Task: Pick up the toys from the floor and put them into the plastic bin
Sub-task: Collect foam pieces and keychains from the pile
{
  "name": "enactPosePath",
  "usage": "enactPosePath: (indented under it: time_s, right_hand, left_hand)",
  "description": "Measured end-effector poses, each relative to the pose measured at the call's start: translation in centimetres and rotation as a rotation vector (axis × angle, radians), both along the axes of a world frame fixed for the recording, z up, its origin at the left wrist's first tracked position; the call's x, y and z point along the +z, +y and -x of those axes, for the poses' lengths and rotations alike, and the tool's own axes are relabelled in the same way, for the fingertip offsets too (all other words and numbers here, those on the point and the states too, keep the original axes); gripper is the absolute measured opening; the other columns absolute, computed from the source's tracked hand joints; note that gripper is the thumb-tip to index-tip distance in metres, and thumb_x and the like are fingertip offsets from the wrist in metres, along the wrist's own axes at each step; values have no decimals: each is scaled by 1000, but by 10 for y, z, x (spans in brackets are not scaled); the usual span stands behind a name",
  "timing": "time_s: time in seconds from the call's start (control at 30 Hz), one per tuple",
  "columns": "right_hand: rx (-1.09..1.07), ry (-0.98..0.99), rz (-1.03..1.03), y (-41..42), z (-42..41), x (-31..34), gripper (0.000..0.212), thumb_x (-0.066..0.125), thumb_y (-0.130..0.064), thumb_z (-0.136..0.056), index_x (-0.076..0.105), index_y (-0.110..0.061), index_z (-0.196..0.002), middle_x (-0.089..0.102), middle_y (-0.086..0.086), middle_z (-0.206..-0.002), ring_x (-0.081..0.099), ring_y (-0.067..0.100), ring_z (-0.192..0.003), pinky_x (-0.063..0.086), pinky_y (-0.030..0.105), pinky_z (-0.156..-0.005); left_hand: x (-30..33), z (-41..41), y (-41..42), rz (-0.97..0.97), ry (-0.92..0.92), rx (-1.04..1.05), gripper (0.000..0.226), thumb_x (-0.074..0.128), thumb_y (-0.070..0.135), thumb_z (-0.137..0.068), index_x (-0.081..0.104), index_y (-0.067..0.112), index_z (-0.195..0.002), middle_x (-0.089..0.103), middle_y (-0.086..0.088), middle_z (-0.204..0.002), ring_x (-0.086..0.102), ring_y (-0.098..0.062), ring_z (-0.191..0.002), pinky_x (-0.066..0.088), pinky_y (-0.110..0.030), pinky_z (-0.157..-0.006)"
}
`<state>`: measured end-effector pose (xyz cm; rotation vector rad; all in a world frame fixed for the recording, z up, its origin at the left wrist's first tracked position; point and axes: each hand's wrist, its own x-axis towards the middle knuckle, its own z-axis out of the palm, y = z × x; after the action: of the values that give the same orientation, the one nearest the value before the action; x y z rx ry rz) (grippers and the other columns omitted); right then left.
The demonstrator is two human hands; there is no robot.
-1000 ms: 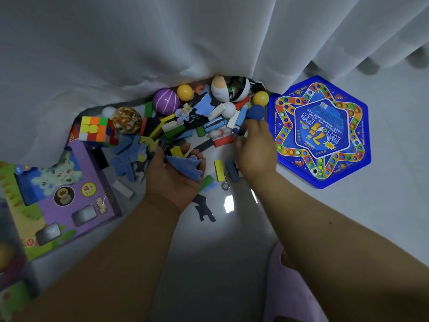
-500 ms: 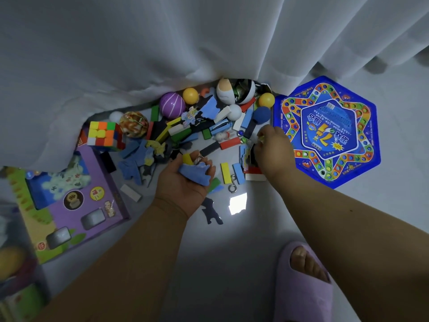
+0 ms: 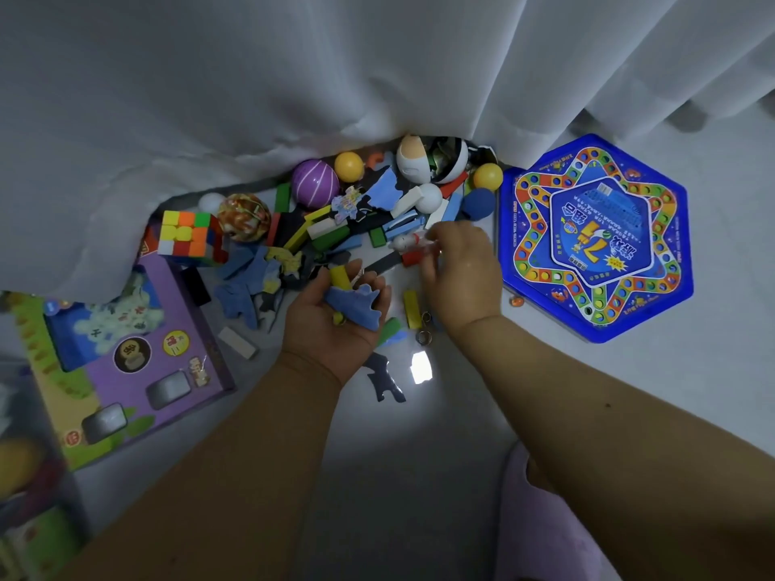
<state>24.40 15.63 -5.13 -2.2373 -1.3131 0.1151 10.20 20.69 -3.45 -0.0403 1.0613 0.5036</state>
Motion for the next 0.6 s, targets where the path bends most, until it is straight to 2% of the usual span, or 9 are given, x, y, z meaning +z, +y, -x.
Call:
enactPosePath:
  time_s: [0.03,0.1,0.17,0.3,0.37,0.4,0.47,0.5,0.6]
  right_hand:
    - [-32,-26,164,-1,-12,-7,23,56,-11,-85,64,-3,-105,61,19,-96,57,35,-88,46,39,-70]
    - [5,-80,409,-3,-30,-20,33,49,-11,-92,55,-9,-124,56,18,-111,51,34,-102,43,40,-80]
    - [49,-73,507,0,-36,-24,38,47,-7,-93,49,-10,-130,52,18,-117,48,34,-107,43,40,-83]
    - [104,-42,566,19,-36,-22,36,52,1,-87,52,-5,-122,49,20,-118,49,37,-106,44,38,-83]
    - [139,-30,613,24,-37,-23,44,59,3,-80,51,-5,-123,48,20,-119,50,37,-107,44,37,-84]
    - [152,-25,631,25,-38,-23,48,61,3,-79,50,-6,-124,49,19,-119,50,36,-108,45,38,-84]
    - [163,-36,640,24,-41,-24,51,64,1,-78,49,-7,-126,50,19,-120,50,36,-108,46,39,-84]
    - [150,-37,628,23,-40,-23,50,64,1,-78,49,-6,-126,50,20,-119,51,36,-107,45,39,-84]
    - [60,21,390,15,-25,-13,31,54,2,-84,55,1,-115,54,22,-110,53,36,-99,42,37,-76]
  left_hand:
    - [2,0,-1,-2,23,-10,38,35,31,-99,65,8,-93,31,-16,-152,30,-31,-141,33,-43,-92]
    - [2,0,-3,10,48,-6,47,24,39,-102,60,9,-111,30,-16,-153,28,-31,-142,30,-43,-97]
    - [0,0,-5,27,52,2,51,22,41,-102,53,8,-126,29,-17,-153,27,-33,-142,27,-45,-106]
    - [-8,2,-8,60,17,11,48,26,42,-102,58,6,-95,32,-19,-151,28,-36,-141,27,-47,-107]
    - [-9,2,-6,66,6,14,47,26,41,-102,59,7,-104,30,-20,-152,26,-38,-141,26,-48,-110]
    - [-9,3,-5,73,5,21,47,26,41,-102,58,8,-116,29,-20,-153,24,-38,-142,25,-48,-110]
    - [-8,3,-3,83,13,28,52,26,40,-102,44,8,-139,27,-19,-154,21,-39,-142,25,-48,-109]
    - [-7,3,-2,83,24,27,53,25,40,-102,38,7,-143,26,-19,-154,21,-39,-143,27,-46,-106]
    - [1,3,-2,90,29,61,54,27,39,-103,34,5,-144,28,-20,-153,23,-39,-142,31,-43,-95]
